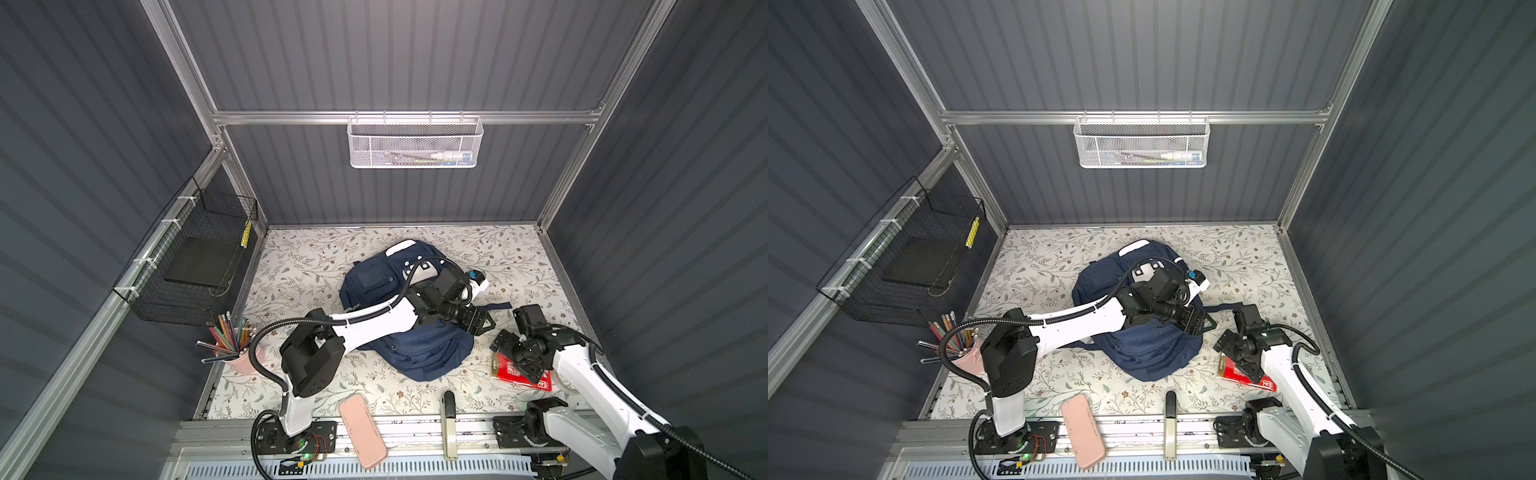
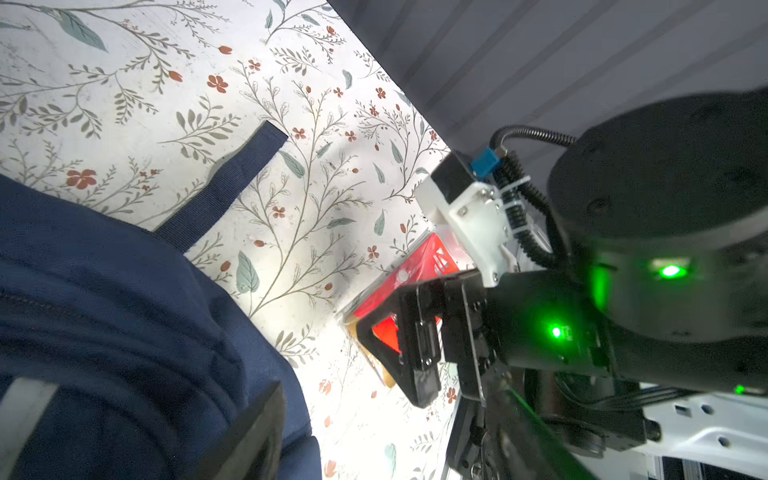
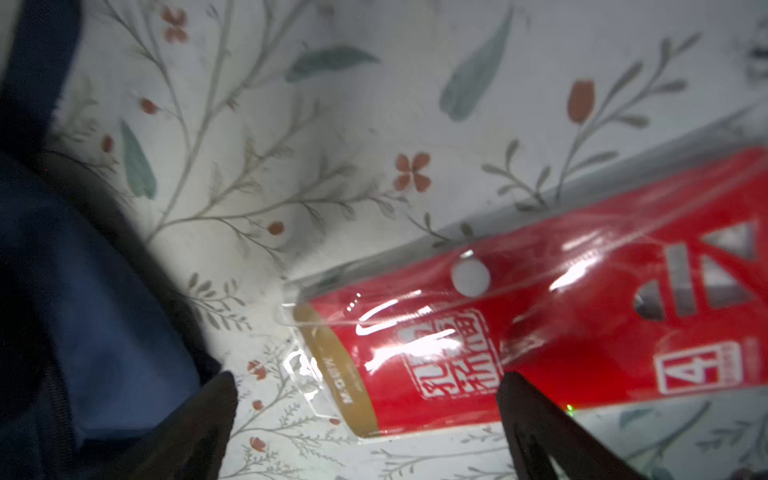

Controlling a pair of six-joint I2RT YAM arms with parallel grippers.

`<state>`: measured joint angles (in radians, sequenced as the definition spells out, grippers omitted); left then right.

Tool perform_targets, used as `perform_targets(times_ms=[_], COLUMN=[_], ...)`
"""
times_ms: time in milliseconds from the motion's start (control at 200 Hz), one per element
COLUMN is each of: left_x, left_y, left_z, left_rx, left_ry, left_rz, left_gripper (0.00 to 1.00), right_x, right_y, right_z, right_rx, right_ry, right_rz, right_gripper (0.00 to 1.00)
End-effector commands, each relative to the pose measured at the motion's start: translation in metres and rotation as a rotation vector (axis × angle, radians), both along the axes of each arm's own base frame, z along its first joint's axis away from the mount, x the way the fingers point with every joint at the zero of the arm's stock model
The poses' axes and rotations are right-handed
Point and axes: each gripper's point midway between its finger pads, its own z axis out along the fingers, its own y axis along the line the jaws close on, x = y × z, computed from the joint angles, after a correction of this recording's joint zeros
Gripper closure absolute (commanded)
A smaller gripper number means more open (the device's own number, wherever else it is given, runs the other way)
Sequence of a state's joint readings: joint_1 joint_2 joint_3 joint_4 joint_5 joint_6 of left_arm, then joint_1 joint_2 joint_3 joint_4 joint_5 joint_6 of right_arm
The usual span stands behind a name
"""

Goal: Pack the student bag

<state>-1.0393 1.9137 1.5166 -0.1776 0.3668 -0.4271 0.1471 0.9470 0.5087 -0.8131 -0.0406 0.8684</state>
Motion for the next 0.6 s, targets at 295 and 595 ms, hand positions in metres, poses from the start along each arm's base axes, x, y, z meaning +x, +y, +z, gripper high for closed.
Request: perform_targets(times_ms=[295, 595], left_x=[0.001, 0.009], left_y=[0.01, 0.019], left_z=[0.017, 0.01], left_rx=[-0.033, -0.023], left_ry=[-0.02, -0.014], left_rz=[0.038, 0.062], left_gripper=[0.22, 0.21], right_x=[-0.01, 0.041], right_y=[-0.008, -0.026], right_z=[-0.015, -0.003], right_rx=[0.05, -0.041], right_ry=[0.048, 0.076], right_rz=[-0.097, 0.079], right_gripper=[0.02, 0.03])
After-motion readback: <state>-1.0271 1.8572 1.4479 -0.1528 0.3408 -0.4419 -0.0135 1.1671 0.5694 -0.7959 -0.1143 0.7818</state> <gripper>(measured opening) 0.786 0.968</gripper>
